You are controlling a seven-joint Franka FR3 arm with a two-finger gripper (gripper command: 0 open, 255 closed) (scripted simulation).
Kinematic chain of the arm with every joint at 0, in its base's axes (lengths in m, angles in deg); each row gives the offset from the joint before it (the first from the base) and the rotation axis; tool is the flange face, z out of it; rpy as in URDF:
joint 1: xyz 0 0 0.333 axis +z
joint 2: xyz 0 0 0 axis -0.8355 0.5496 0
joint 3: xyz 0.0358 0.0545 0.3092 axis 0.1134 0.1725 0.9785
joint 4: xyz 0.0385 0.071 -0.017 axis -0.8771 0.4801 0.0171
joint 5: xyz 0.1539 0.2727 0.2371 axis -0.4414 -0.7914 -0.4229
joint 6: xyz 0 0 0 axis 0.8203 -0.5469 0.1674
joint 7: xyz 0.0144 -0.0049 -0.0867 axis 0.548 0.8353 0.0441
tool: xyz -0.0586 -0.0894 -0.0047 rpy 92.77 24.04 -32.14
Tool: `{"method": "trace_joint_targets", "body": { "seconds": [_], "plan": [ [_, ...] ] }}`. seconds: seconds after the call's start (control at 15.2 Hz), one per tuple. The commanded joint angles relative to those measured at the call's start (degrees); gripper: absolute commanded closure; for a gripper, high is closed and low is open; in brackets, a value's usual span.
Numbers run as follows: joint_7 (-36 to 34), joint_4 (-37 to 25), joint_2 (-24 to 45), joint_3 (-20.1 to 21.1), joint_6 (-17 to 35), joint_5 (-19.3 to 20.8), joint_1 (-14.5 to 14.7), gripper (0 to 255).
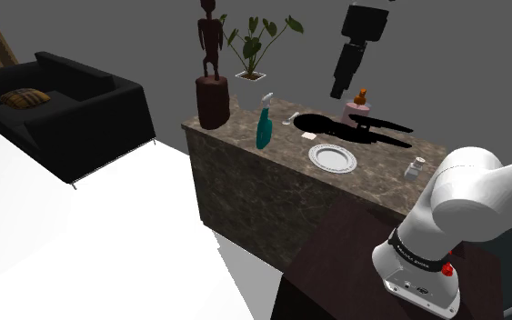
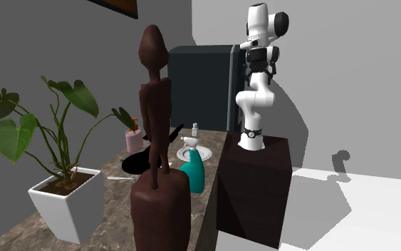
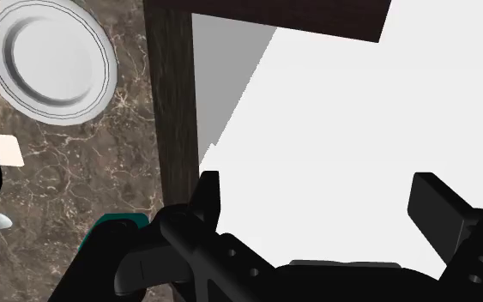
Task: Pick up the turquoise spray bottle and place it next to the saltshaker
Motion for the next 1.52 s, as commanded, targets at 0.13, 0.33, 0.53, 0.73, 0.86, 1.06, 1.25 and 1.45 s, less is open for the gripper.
{"method": "trace_joint_targets", "body": {
  "seconds": [0.13,0.33,0.53,0.73,0.86,1.06,1.25,1.45],
  "plan": [
    [6.4,2.3,-0.5,-3.7,2.1,1.4,0.5,0],
    [16.1,4.7,-0.1,-9.4,5.5,3.4,1.4,0],
    [25.8,5.8,2.0,-15.3,8.9,5.1,2.5,0],
    [35.7,5.6,5.5,-21.3,12.3,6.1,4.1,0],
    [42.4,4.7,8.7,-25.4,14.4,6.2,5.5,0],
    [52.8,2.4,14.4,-31.7,17.2,5.2,8.5,0],
    [63.9,-1.3,21.5,-38.2,19.2,2.3,12.2,0],
    [76.0,-6.2,30.2,-44.8,19.9,-2.9,16.5,0]
  ]
}}
